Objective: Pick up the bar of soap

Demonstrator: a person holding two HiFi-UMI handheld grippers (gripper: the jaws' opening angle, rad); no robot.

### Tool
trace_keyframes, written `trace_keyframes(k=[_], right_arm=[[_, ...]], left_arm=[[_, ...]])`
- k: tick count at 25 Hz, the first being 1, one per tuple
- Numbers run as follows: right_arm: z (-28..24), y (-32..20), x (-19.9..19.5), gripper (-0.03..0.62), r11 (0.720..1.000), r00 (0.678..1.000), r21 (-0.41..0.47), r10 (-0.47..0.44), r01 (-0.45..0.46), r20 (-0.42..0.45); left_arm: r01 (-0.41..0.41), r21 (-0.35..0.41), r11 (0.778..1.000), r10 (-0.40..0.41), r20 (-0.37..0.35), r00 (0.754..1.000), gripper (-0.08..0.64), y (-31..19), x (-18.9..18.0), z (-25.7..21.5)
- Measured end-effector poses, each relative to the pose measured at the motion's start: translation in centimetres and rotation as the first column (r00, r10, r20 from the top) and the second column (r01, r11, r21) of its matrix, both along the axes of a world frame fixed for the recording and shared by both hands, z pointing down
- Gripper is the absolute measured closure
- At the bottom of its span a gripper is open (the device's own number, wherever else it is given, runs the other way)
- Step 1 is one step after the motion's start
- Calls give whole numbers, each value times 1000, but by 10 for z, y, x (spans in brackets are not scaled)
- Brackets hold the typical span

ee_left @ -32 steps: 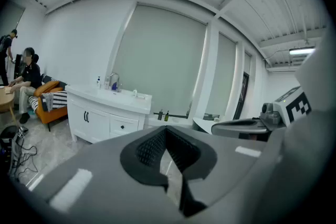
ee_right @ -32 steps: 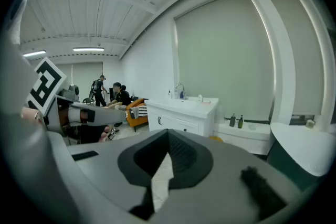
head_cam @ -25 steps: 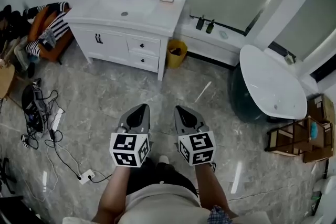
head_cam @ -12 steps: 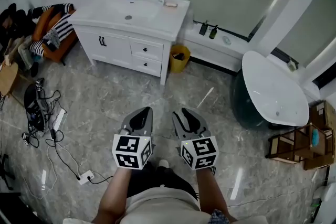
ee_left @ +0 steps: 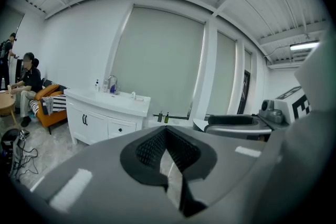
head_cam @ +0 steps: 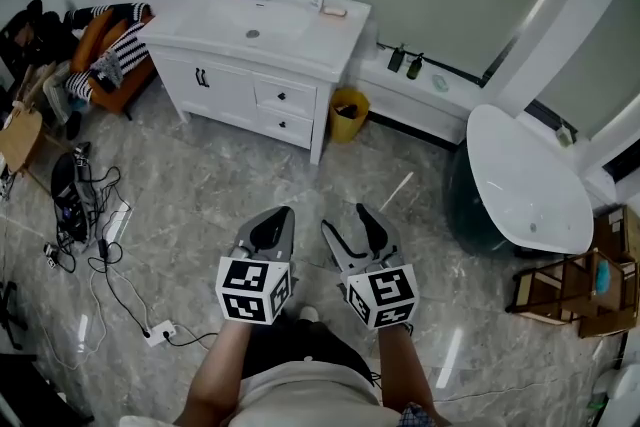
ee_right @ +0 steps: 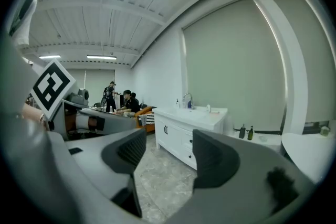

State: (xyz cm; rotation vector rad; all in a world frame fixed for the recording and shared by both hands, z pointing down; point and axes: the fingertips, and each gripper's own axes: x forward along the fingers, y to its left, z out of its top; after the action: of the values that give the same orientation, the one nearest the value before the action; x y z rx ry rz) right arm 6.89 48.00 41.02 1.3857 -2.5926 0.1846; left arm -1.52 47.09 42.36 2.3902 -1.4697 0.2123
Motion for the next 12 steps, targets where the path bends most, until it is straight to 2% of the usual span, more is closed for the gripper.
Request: trace_keyframes(k=[12], right_arm=[[7,-9,6,322,999,998,-14,-48,48,-38]], left_arm=[[18,4,1000,-18,6,1000,552,-5,10,3]])
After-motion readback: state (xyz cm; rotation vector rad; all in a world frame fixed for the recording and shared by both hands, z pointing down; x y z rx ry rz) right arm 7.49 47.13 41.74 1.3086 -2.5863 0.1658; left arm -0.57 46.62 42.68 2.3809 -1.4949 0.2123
